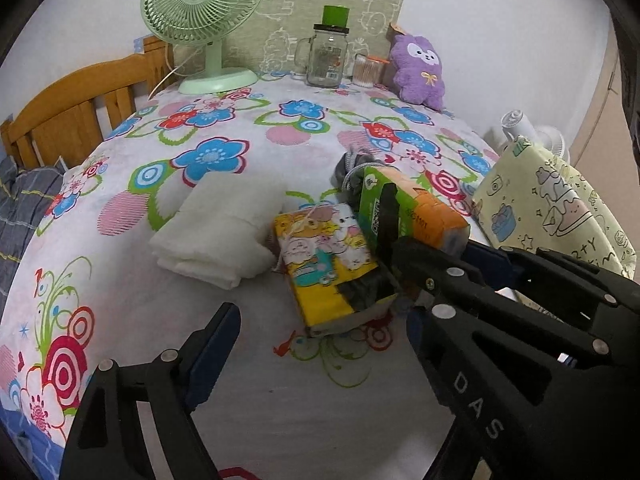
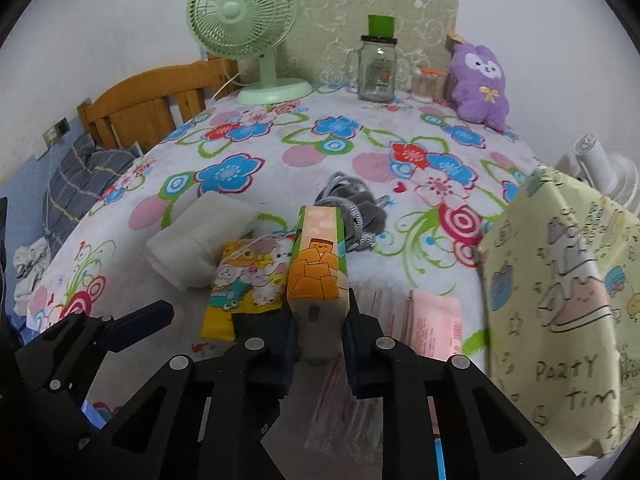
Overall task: Organize soft objects
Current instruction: 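Grasp the yellow snack pack with the left tool while the right tool grasps the orange carton, then lift both held items and carry them toward the gift-paper box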
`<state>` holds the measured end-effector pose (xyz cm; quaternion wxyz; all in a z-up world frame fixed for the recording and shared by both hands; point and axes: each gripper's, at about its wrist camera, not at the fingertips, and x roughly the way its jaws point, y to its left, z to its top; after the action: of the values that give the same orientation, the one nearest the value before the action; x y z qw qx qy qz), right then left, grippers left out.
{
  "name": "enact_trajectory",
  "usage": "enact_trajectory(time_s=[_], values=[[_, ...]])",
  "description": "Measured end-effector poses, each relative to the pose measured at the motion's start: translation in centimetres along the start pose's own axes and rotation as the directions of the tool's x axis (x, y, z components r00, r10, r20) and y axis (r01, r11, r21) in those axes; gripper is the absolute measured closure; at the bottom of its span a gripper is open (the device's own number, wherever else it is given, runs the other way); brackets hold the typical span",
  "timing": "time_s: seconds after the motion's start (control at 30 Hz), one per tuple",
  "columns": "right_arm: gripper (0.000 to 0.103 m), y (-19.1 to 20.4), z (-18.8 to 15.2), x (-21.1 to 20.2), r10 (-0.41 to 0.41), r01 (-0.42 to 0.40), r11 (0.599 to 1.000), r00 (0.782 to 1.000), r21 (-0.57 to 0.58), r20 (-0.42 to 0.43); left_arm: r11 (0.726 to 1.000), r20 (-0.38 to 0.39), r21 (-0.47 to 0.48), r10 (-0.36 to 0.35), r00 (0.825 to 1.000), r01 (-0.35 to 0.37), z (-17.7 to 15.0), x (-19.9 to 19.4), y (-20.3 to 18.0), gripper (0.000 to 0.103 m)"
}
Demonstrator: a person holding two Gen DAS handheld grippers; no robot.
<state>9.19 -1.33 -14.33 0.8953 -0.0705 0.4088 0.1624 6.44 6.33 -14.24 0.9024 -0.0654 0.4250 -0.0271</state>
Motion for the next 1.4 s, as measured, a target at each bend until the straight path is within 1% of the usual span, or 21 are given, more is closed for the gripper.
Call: enact_trajectory(time_s=[0.3,0.37,0.5,0.63,0.73,0.93,1.2,1.4], values=[[0.081,-1.9,0.1,-1.5,-0.033,0.032,0.999,0.998,0.034,0.047,1.0,-0.013,0.007,0.021,1.0,-0.021,0.4,1.2,-1.4,0.018],[0.081,-2.3,0.1,-1.5,-0.041,0.039,0.998,0.998,0.043,0.046,1.0,-0.021,0.008,0.025,0.999,-0.025,0.5,1.5,-1.6,0.024],[0.081,-2.9,0.0,-1.3,-0.05,0.048,0.997,0.998,0.057,0.041,0.998,-0.023,0.018,0.053,0.998,-0.053,0.5,2.0,-2.1,0.028],[0.08,-3.3,-0.1,-1.2,-0.056,0.054,0.996,0.998,0.064,0.036,0.996,-0.016,0.034,0.088,0.996,-0.087,0.5,2.1,-2.3,0.047],[0.08,-3.2,-0.1,-1.1,-0.055,0.053,0.997,0.998,0.063,0.035,0.996,-0.019,0.028,0.082,0.996,-0.082,0.6,2.1,-2.1,0.051],[0.08,-3.0,-0.1,-1.4,-0.056,0.053,0.997,0.998,0.061,0.04,0.998,-0.017,0.022,0.058,0.998,-0.058,0.7,1.4,-2.1,0.052],[0.08,-3.0,-0.2,-2.7,-0.064,0.061,0.996,0.997,0.062,0.048,0.997,0.012,0.024,0.066,0.998,-0.067,0.8,-0.2,-2.6,0.053],[0.08,-2.8,-0.1,-4.3,-0.07,0.065,0.996,0.995,0.067,0.076,0.997,0.041,0.031,0.071,0.997,-0.072,1.0,-1.6,-2.9,0.053]])
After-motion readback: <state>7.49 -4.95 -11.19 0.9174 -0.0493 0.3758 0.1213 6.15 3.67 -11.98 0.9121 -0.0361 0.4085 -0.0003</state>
